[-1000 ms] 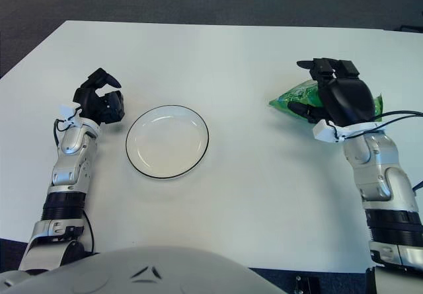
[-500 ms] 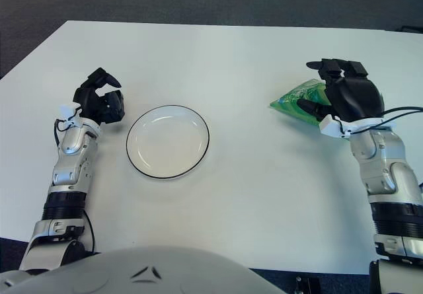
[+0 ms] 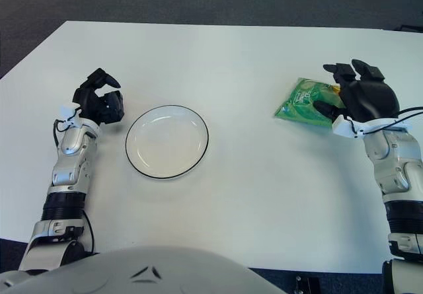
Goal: Put the snack into the plate.
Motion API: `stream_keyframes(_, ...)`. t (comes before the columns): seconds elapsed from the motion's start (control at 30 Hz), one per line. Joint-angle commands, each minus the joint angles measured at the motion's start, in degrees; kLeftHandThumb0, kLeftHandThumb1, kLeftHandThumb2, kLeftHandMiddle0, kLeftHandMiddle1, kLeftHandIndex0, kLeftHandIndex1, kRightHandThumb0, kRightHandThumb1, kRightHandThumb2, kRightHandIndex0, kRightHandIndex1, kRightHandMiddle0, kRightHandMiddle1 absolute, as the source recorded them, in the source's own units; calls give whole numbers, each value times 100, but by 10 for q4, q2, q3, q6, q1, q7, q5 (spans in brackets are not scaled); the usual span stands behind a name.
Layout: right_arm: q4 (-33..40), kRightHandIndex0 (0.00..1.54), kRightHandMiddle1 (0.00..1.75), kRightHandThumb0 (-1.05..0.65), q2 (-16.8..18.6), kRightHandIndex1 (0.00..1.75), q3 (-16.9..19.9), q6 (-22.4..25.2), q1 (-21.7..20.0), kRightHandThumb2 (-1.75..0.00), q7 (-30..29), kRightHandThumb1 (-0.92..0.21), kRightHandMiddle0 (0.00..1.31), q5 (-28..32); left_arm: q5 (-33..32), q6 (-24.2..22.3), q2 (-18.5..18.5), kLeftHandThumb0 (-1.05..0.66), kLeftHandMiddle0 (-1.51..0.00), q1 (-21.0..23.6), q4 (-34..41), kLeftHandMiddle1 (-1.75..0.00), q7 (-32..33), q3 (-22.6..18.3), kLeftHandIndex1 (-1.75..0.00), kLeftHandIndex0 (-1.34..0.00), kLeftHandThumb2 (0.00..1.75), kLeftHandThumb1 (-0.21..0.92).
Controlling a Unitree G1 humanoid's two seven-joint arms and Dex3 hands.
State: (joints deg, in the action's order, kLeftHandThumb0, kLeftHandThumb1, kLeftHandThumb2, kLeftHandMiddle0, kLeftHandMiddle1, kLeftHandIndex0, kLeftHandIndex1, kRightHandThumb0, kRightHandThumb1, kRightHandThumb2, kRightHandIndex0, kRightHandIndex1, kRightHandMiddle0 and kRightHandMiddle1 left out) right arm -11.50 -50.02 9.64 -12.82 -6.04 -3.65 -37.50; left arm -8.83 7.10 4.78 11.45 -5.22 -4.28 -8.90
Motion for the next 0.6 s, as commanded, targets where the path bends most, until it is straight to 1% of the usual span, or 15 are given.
stream_keyframes(0.0, -9, 0, 38, -105, -8, 5, -6, 11, -10, -97, 2, -92, 0, -1, -3, 5, -6, -51, -129, -18, -14, -175, -1, -2, -175, -67, 140, 24)
stream_keyframes(0.13, -29, 0, 40, -105, -10, 4, -12, 19, -16, -95, 11, -92, 0, 5, -3, 8, -6, -51, -129, -18, -14, -175, -1, -3, -175, -67, 141, 24)
stream_keyframes(0.27, -62, 0, 41, -105, -9, 1, -23, 16, -30, -97, 38, -92, 0, 27, 0, 9, -5, -51, -129, -18, -12, -175, 3, -3, -175, -68, 141, 24)
stream_keyframes(0.4, -85, 0, 41, -105, -6, 0, -30, 10, -40, -98, 47, -92, 0, 38, 3, 8, -5, -51, -130, -19, -10, -175, 5, -2, -175, -68, 141, 24)
stream_keyframes(0.5, -157, 0, 41, -105, 11, 0, -49, -7, -62, -98, 41, -92, 0, 50, 9, 7, -5, -51, -130, -20, -7, -175, 11, -1, -175, -68, 141, 24)
stream_keyframes(0.57, -192, 0, 40, -105, 16, 0, -59, -18, -73, -98, 37, -92, 0, 54, 9, 4, -5, -51, -130, -20, -3, -175, 14, -1, -175, -68, 142, 24)
